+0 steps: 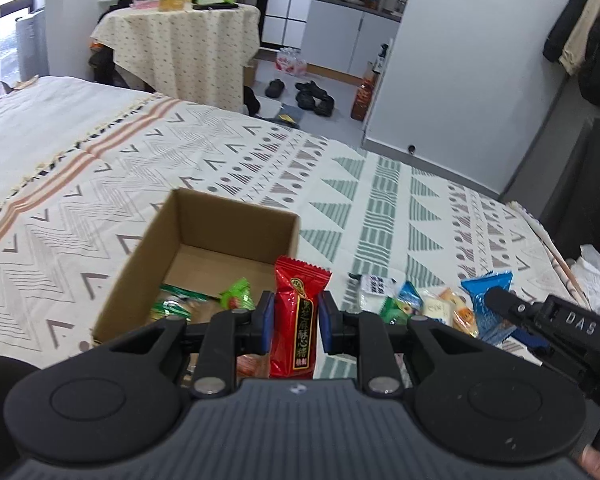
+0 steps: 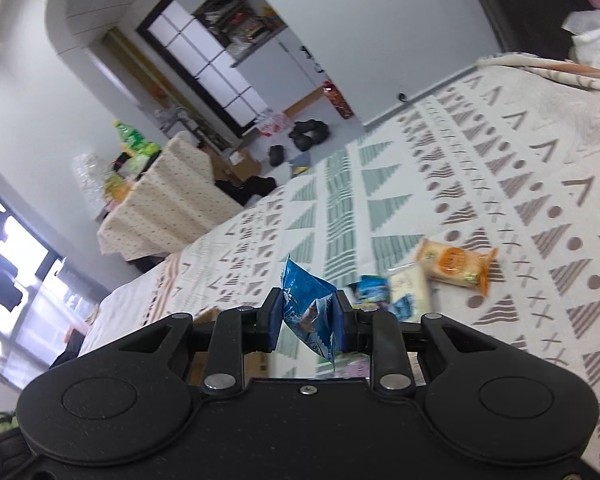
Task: Organize snacks
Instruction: 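Lift the red candy bar with the left tool while the right tool grasps the blue packet, then carry both snacks over the cardboard box and open both tools to drop them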
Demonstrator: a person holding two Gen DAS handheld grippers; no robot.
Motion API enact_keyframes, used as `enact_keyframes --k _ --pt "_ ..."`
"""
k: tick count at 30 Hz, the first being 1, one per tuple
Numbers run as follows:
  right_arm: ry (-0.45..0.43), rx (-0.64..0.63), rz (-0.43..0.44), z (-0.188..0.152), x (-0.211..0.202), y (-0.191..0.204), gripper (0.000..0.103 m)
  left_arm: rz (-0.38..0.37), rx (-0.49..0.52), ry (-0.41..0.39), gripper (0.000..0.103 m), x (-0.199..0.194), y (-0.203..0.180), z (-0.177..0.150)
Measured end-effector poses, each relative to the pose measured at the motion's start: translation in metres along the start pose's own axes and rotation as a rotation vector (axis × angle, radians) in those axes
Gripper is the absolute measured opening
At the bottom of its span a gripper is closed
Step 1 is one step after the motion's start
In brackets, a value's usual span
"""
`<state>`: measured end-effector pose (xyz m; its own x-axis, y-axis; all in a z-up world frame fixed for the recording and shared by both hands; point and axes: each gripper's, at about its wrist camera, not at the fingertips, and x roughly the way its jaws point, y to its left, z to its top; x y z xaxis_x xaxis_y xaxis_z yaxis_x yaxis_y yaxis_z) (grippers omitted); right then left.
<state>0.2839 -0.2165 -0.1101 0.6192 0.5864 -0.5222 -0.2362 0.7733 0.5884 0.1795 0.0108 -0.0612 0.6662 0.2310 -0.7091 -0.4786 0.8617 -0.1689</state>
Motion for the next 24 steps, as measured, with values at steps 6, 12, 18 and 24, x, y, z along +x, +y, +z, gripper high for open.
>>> enact_keyframes --k 6,12,18,24 --pt "0.015 -0.039 0.030 -0.010 0.005 0.022 0.025 0.020 -0.026 -0.024 0.022 -0.008 0.018 0.008" --pt "0.023 -0.095 0.071 -0.021 0.009 0.052 0.025 0.034 -0.048 -0.043 0.022 -0.014 0.036 0.015" --pt "0.052 -0.131 0.094 -0.034 0.018 0.073 0.025 0.049 -0.084 -0.045 0.022 -0.011 0.059 0.019" --pt "0.077 -0.160 0.111 -0.043 0.026 0.087 0.025 0.050 -0.132 -0.028 0.022 0.001 0.084 0.021"
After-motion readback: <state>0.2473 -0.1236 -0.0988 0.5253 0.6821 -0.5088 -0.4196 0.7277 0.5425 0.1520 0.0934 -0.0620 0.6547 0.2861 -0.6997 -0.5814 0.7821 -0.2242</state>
